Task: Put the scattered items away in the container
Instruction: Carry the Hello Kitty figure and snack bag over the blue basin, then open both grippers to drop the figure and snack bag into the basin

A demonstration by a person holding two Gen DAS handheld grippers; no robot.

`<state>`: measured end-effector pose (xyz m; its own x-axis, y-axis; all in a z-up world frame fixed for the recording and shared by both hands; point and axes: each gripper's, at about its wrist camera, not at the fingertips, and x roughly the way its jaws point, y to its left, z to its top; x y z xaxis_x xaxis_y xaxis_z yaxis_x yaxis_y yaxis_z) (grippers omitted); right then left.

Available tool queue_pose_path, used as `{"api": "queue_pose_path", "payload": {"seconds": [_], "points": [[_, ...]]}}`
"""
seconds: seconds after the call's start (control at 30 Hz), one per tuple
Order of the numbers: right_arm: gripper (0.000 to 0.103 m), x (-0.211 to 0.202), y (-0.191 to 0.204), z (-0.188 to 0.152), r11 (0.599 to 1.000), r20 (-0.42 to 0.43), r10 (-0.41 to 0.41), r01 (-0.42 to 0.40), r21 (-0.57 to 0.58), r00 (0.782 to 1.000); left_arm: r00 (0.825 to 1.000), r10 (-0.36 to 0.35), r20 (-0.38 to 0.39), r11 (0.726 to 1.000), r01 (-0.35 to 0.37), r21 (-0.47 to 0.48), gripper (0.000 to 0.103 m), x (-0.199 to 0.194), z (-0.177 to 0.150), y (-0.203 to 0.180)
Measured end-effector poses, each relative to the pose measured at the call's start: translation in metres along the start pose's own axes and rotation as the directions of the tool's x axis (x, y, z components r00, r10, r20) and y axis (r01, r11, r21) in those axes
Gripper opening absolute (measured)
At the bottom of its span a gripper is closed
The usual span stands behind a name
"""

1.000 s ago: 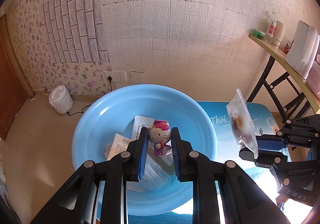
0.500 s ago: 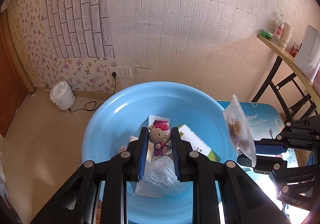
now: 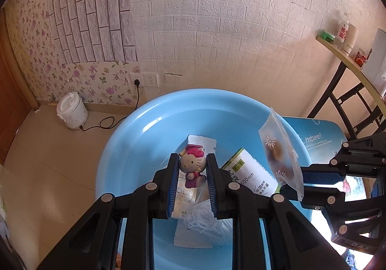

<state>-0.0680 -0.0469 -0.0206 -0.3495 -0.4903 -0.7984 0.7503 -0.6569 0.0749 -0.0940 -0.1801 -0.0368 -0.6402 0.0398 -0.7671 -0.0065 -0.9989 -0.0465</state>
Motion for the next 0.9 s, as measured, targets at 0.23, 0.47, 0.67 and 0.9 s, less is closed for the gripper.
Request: {"api": "queue_pose_path", "payload": {"seconds": [0.23, 0.47, 0.67, 0.9], "points": [[0.014, 0.017, 0.000, 0.009, 1.000, -0.008, 0.017, -0.017, -0.002, 1.000, 1.000, 0.004, -0.001, 1.000, -0.004, -0.015, 0.021, 0.008, 0.003, 0.015], [0.014, 0.027, -0.001, 0.014, 1.000, -0.011, 0.021, -0.021, 0.004, 1.000, 1.000, -0.008, -0.015, 1.000, 0.008, 0.013, 0.021, 0.016, 0.003, 0.016], [0.014, 0.029, -0.003, 0.016, 1.000, -0.017, 0.016, -0.016, 0.005, 1.000, 1.000, -0.015, 0.012, 1.000, 0.015, 0.004, 0.063, 0.011, 0.004, 0.017], [0.013, 0.028, -0.007, 0.017, 1.000, -0.010, 0.007, -0.007, 0.021, 1.000, 0.999, -0.003, 0.036, 1.000, 0.003, 0.009, 0.071, 0.004, 0.007, 0.019]]}}
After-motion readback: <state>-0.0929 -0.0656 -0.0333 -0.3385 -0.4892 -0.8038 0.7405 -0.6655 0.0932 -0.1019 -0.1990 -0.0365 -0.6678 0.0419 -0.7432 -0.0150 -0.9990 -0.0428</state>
